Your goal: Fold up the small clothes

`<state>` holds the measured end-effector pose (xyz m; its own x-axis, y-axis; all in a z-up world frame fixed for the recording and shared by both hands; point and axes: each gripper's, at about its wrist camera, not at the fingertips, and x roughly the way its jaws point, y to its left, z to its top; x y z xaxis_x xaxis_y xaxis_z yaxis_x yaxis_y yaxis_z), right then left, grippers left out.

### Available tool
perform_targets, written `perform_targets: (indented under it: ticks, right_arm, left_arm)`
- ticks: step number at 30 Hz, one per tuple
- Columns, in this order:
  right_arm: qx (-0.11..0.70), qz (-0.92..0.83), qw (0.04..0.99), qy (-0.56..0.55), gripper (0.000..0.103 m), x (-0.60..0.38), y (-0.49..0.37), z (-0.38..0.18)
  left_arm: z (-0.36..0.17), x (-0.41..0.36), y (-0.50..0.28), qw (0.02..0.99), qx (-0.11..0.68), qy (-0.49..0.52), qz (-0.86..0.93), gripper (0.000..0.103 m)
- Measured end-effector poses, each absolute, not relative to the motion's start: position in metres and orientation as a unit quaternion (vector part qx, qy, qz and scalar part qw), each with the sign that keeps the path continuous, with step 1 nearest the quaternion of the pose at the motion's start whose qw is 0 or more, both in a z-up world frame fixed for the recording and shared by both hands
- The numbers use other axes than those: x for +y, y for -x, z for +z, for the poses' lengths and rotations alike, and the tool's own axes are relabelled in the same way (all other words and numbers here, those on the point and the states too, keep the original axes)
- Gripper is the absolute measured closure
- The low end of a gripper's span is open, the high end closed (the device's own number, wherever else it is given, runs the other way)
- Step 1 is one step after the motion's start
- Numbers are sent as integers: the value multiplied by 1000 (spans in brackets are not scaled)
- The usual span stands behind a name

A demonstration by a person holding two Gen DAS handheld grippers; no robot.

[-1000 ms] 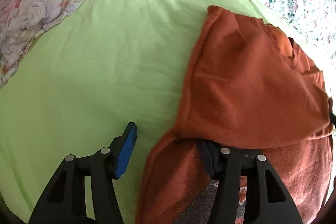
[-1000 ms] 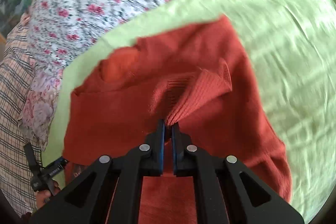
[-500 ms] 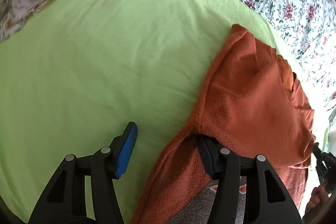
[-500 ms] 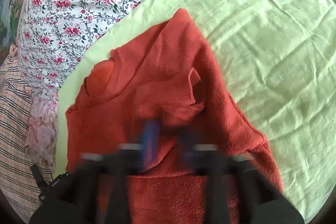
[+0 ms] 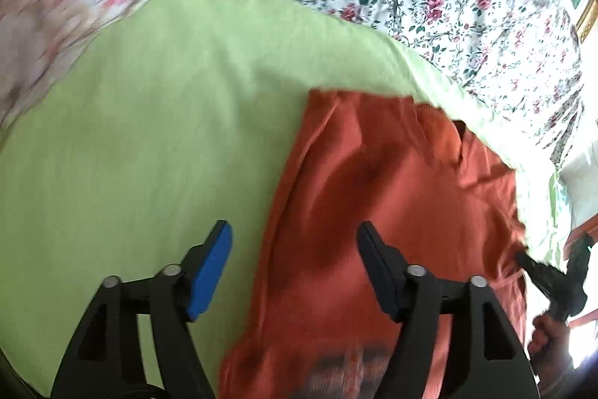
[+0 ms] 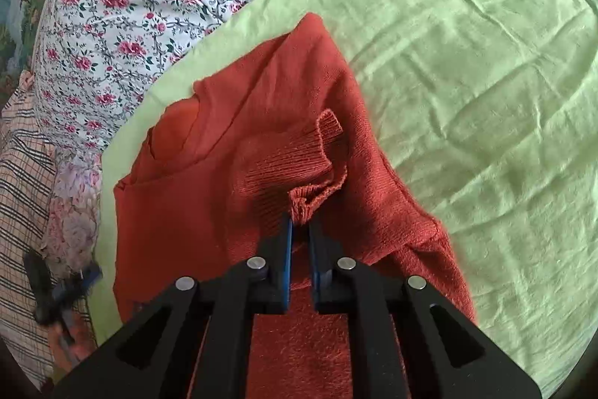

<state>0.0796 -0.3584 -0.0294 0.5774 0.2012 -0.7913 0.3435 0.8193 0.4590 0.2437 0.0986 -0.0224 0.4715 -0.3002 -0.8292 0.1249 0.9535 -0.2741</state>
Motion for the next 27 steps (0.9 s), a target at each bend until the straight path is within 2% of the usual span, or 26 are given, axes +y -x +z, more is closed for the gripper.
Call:
perform_targets:
  ticks: [4,6,8,11,13,16,21,24,27]
  right_arm:
    - [464,-42,834,-296,91,-360,-81,-31]
    - [467,-43,832,-296,91,-361,-82,-34]
    - [470,-43,831,-295,91,-362,-84,-37]
    - [472,-30,832,-290,94,-361,-88,-36]
    - [450,-20,850,-272,95,-357,-88,-20]
    - [427,-12,873,-238,95,-348,-87,-1]
    - [496,-45,839,-219,95,-353,-98,-40]
    - [489,-49,843,-220,95,-352,-95,-36]
    - [491,-57,842,-216,92,-351,-92,-30]
  left_arm:
    - [-49,73,-311,834,532,71,-131,26]
    - [-58,64,-322,831,536,58,-132,32]
    - [-64,54,-329,830,539,25,-139,92]
    - [-54,52,-323,855,504,-10,-119,93]
    - [-47,62,-318,868,483,3,-115,94]
    - [-60,76,-323,863,493,25,-104,94]
    - [-73,76,-336,857,505,49,-92,92]
    - [-67,89,-339,857,506,52,-87,89]
    - [-56,100,-335,856,508,56,-75,80]
